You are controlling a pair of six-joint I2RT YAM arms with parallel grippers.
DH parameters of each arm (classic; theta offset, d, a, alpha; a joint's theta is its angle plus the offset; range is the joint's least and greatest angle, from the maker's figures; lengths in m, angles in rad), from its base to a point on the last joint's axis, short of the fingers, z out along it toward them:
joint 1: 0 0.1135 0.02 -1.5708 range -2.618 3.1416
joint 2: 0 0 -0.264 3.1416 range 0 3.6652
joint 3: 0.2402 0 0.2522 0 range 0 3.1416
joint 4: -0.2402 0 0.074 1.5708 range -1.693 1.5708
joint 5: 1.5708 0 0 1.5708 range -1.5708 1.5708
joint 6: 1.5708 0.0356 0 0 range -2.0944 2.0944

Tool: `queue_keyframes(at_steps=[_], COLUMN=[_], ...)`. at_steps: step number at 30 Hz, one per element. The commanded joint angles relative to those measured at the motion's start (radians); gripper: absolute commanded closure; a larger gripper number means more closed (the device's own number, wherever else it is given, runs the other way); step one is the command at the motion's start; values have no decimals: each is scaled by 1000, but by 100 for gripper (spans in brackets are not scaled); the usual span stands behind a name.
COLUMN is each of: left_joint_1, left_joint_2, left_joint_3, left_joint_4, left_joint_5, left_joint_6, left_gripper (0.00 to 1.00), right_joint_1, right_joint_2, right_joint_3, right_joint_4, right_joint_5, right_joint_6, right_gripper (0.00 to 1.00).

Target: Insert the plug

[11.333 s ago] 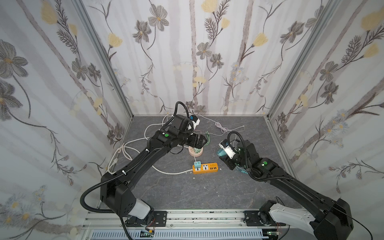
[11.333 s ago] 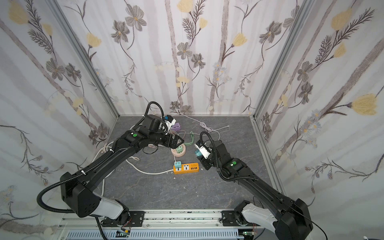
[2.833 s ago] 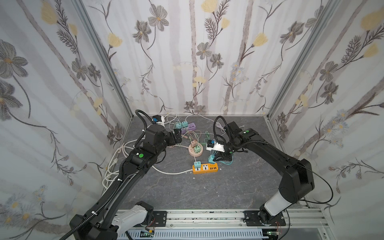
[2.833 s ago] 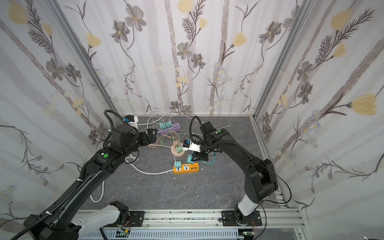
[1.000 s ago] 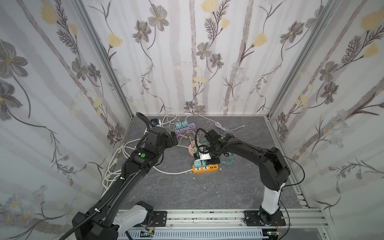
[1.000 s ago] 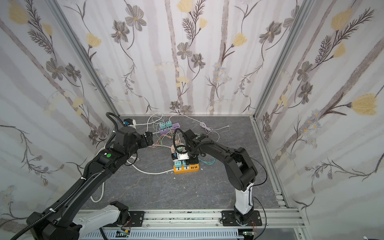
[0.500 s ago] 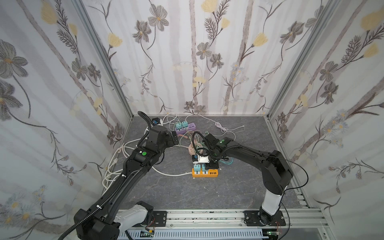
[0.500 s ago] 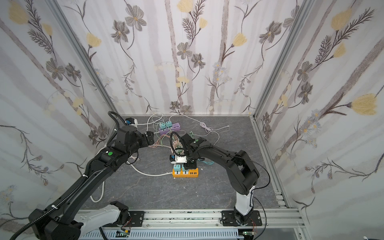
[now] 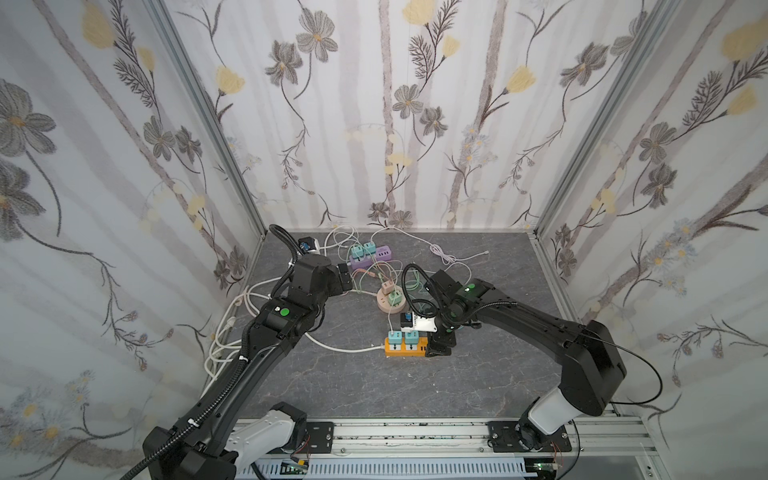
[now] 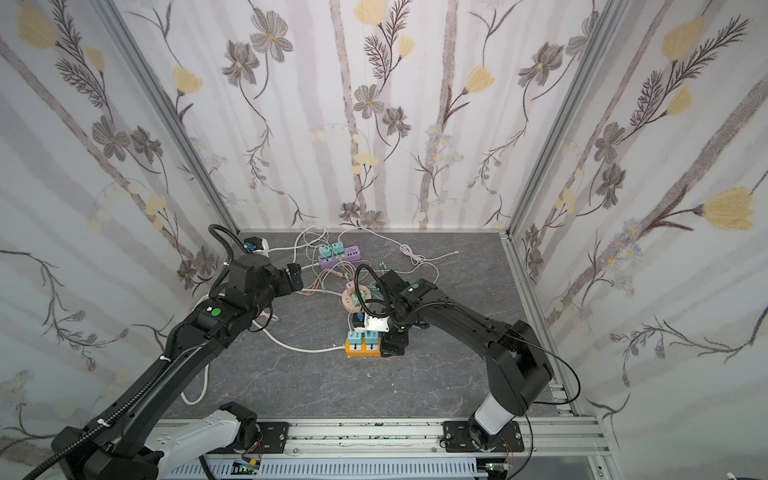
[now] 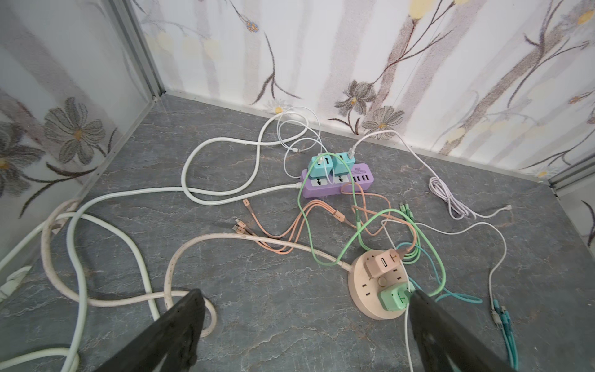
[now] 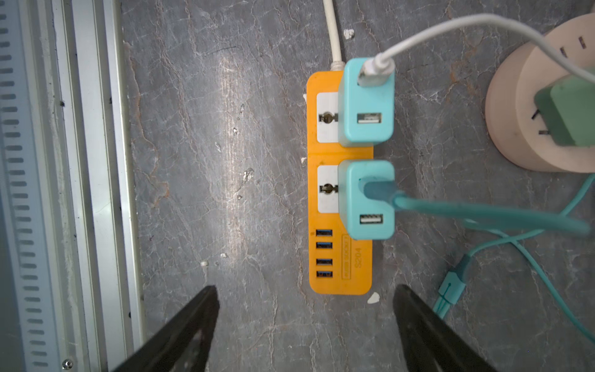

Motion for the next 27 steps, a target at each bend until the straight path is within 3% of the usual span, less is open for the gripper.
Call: queue_keyframes(at_steps=[1, 4, 8, 13, 17, 22, 24, 27], left_joint_1=[5, 11, 32, 79, 120, 175, 204, 270], left_joint_2=[-6, -6, 12, 43, 48, 79, 93, 108], left_joint_3=[-30, -88, -183, -291, -389, -501, -518, -541], left_joint_4=[41, 98, 182, 247, 324, 455, 476, 536], left_joint_5=[-153, -249, -344, -460, -583, -617, -585, -439], left_joint_6=[29, 37, 55, 53, 74, 137, 145, 172], left_gripper=[0, 0, 0, 0, 0, 0, 0, 0], right_joint_1=[-42, -104, -197, -415, -612, -696, -704, -724], right_joint_2=[-90, -227, -334, -403, -430, -331, -292, -277], right_joint_3=[-51, -167, -360, -468, -559, -606, -597, -618], right_joint_4=[84, 348, 808, 994, 1044, 1090, 1104, 1238], right_joint_5=[-58, 38, 388, 646, 619, 673, 689, 589], right_joint_6=[53, 151, 368, 722, 913, 877, 851, 837], right_gripper=[1, 1, 1, 0, 1, 1, 1, 1])
